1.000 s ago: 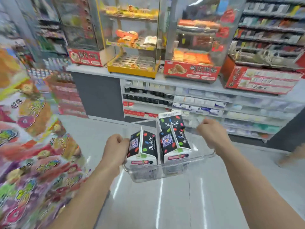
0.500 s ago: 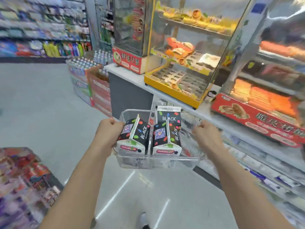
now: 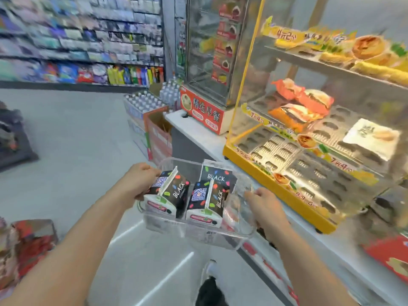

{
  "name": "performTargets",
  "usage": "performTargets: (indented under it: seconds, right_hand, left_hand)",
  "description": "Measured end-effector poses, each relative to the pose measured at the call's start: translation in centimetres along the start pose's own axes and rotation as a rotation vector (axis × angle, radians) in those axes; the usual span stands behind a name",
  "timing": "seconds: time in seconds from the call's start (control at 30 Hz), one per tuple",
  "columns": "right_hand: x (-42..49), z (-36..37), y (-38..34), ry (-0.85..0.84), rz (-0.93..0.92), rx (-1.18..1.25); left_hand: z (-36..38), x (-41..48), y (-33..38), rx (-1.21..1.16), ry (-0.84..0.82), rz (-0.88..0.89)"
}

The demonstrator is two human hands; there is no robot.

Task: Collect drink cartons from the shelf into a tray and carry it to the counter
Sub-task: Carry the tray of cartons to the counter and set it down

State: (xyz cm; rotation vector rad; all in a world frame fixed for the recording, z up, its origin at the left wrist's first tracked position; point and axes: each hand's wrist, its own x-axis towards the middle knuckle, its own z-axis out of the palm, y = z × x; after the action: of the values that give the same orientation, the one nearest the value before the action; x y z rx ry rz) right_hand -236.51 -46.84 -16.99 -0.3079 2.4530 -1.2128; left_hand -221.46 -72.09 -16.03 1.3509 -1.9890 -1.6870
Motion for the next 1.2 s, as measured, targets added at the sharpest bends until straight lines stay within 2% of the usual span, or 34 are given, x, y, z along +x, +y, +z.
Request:
performTargets:
  seconds: [0.23, 0.47, 0.6, 0.83, 0.97, 1.2]
  right_hand:
    - [16.0, 6.3, -5.4, -0.126, 0.091, 0.112]
    - [29.3, 12.3, -10.2, -0.133, 0.254, 0.262]
    - [34.4, 15.1, -12.8, -0.052, 0.380, 0.304]
    - [42.5, 22.2, -15.5, 0.170, 0.598, 0.380]
    - [45.0, 24.6, -16.8, 0.266, 0.696, 0.403]
    - [47.1, 26.9, -17.3, 0.393, 0.829, 0.374]
  left_hand:
    - [-1.2, 16.7, 7.6, 0.044, 0.034, -0.008]
    - [-1.1, 32.4, 13.1, -0.075, 0.043, -0.159]
    - [-0.4, 41.7, 14.9, -0.060, -0.070, -0.245]
    - [2.0, 57.9, 18.0, 0.056, -0.349, -0.260]
    - [2.5, 62.8, 17.8, 0.090, -0.467, -0.298]
    - [2.9, 66.5, 18.0, 0.141, -0.596, -0.389]
